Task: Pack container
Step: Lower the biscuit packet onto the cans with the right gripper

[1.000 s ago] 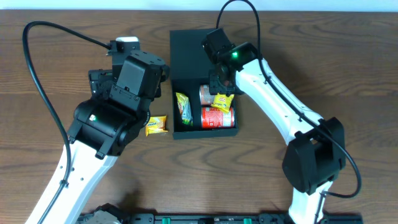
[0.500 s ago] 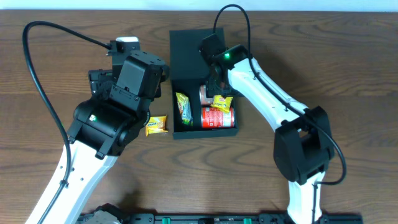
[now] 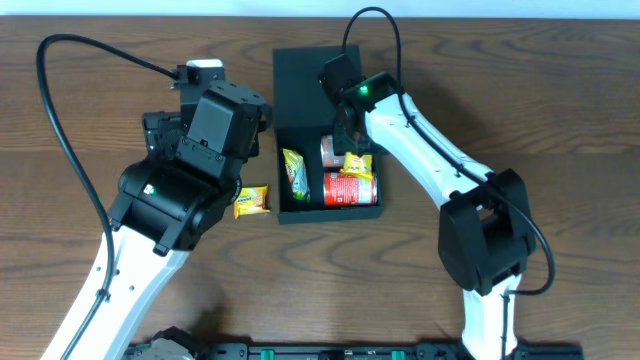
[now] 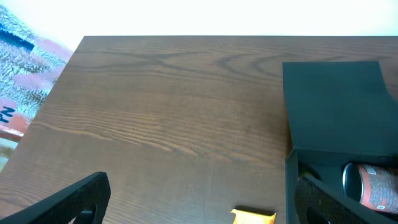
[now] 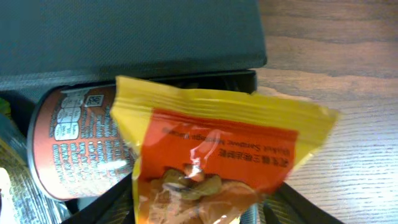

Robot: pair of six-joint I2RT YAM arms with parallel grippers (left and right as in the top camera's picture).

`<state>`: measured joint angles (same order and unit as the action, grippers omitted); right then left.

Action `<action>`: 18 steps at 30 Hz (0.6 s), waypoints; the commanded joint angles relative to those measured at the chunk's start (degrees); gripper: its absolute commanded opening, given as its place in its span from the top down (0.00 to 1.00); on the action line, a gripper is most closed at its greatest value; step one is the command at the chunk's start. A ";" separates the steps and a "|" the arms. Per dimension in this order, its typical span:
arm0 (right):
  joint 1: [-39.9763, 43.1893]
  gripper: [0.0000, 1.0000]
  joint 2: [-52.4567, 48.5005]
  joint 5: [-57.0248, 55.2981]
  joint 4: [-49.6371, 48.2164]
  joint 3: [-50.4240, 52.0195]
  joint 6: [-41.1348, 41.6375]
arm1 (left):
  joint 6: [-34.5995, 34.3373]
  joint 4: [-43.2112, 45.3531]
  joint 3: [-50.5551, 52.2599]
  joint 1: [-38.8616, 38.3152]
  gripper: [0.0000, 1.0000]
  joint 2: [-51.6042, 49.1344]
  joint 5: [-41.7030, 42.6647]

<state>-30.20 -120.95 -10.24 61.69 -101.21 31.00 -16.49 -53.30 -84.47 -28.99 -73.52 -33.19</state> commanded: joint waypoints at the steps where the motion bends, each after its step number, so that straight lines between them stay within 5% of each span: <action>1: 0.39 0.51 -0.94 -0.48 -0.28 -1.05 0.17 | 0.24 0.04 -0.98 0.15 0.05 -0.24 -0.44; 8: 0.39 0.63 -0.94 0.13 -0.44 -1.05 0.17 | 0.24 0.04 -0.98 0.15 0.04 -0.26 -0.44; 18: 0.39 0.64 -0.92 0.17 -0.33 -1.07 -0.02 | 0.24 0.04 -0.98 0.15 0.05 -0.26 -0.46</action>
<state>-30.20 -120.95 -10.94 61.67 -101.21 31.00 -16.49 -53.32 -84.47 -28.97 -73.52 -33.17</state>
